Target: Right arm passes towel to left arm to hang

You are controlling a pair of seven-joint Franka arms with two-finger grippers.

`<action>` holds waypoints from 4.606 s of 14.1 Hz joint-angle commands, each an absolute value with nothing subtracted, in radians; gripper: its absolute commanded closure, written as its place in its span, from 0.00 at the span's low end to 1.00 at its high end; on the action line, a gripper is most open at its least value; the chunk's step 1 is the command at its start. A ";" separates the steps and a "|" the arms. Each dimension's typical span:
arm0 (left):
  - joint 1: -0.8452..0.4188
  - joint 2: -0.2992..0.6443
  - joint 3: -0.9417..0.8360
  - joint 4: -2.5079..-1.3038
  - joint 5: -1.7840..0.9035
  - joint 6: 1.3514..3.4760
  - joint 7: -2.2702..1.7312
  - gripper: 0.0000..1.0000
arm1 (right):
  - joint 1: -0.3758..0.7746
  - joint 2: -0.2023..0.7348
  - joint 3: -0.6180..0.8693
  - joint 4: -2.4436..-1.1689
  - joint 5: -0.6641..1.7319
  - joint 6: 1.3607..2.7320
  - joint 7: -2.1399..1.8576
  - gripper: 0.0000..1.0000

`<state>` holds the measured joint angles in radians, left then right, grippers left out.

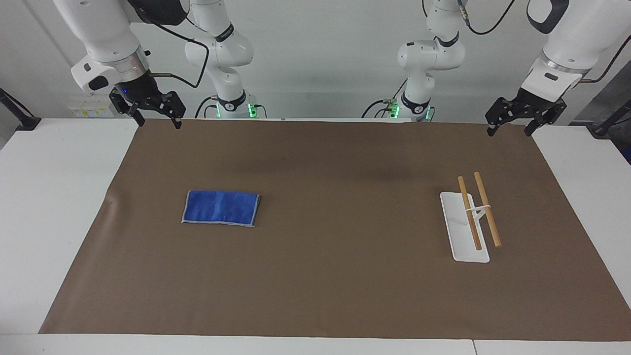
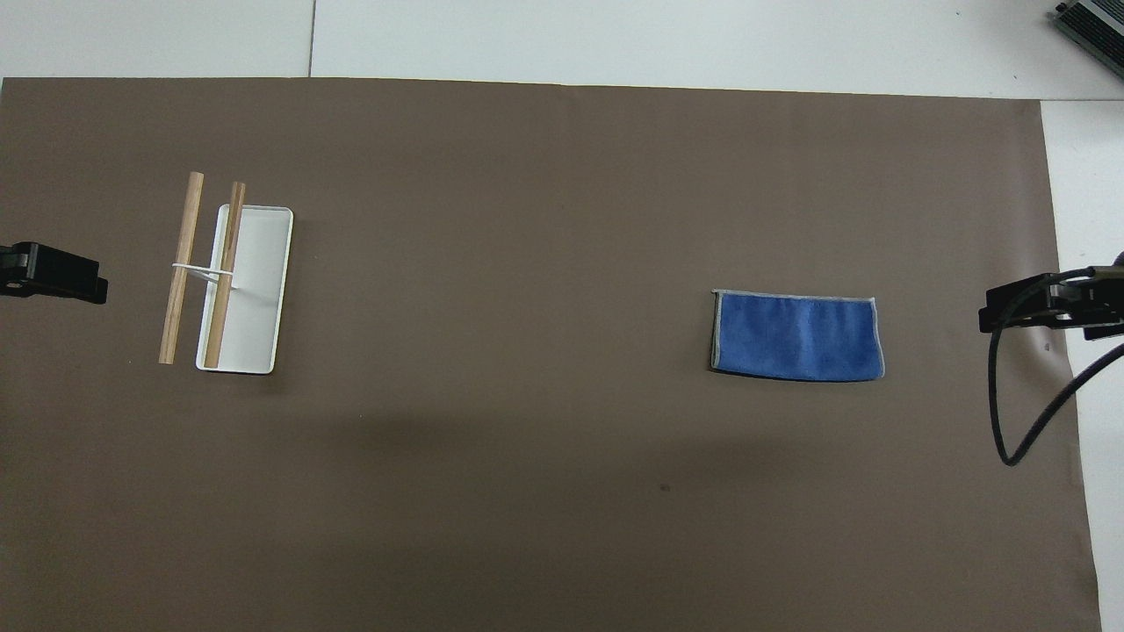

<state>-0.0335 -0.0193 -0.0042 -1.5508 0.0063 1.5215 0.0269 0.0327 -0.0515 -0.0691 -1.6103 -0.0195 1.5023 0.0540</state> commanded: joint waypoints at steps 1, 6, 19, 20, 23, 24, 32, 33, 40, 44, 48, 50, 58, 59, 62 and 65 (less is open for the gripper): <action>-0.028 -0.049 -0.003 -1.583 -0.008 1.525 0.029 0.00 | 0.023 -0.052 -0.066 -1.605 -0.012 1.494 0.045 0.00; -0.028 -0.048 -0.003 -1.582 -0.008 1.525 0.029 0.00 | 0.035 -0.067 -0.064 -1.640 -0.012 1.531 0.048 0.00; -0.028 -0.048 -0.003 -1.582 -0.008 1.525 0.029 0.00 | 0.124 0.020 -0.052 -2.036 -0.008 2.138 0.049 0.00; -0.028 -0.048 -0.003 -1.582 -0.008 1.525 0.029 0.00 | 0.127 0.052 -0.052 -2.037 -0.008 2.160 0.049 0.00; -0.028 -0.048 -0.003 -1.582 -0.008 1.525 0.029 0.00 | 0.136 0.124 -0.052 -2.084 -0.008 2.294 0.052 0.00; -0.028 -0.048 -0.003 -1.583 -0.008 1.525 0.029 0.00 | 0.137 0.127 -0.052 -2.118 -0.008 2.340 0.054 0.00; -0.028 -0.048 -0.003 -1.582 -0.008 1.525 0.029 0.00 | 0.135 0.170 -0.052 -2.236 0.069 2.519 0.029 0.00; -0.028 -0.048 -0.003 -1.582 -0.008 1.525 0.029 0.00 | 0.133 0.172 -0.052 -2.240 0.069 2.528 0.017 0.00; -0.028 -0.048 -0.003 -1.582 -0.008 1.525 0.029 0.00 | 0.124 0.186 -0.052 -2.272 0.072 2.592 -0.008 0.00; -0.028 -0.049 -0.003 -1.582 -0.008 1.525 0.029 0.00 | 0.127 0.189 -0.051 -2.281 0.072 2.609 -0.008 0.00; -0.028 -0.048 -0.003 -1.583 -0.008 1.525 0.029 0.00 | 0.132 0.192 -0.052 -2.284 0.072 2.615 -0.011 0.12; -0.028 -0.048 -0.003 -1.583 -0.008 1.525 0.029 0.00 | 0.132 0.192 -0.052 -2.284 0.072 2.615 -0.011 0.38; -0.028 -0.048 -0.003 -1.582 -0.008 1.525 0.029 0.00 | 0.136 0.183 -0.051 -2.247 0.072 2.585 -0.005 0.88; -0.028 -0.048 -0.003 -1.582 -0.008 1.525 0.029 0.00 | 0.137 0.178 -0.042 -2.223 0.072 2.542 -0.005 0.97; -0.028 -0.049 -0.003 -1.582 -0.008 1.525 0.029 0.00 | 0.135 0.163 -0.003 -2.114 0.072 2.381 -0.057 1.00; -0.028 -0.048 -0.003 -1.582 -0.008 1.525 0.029 0.00 | 0.133 0.152 0.018 -2.005 0.086 2.288 -0.072 1.00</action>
<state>-0.0335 -0.0193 -0.0042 -1.5509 0.0063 1.5215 0.0269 0.1414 0.1584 0.0083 -2.0773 0.0539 2.3606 -0.0286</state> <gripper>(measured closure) 0.000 0.965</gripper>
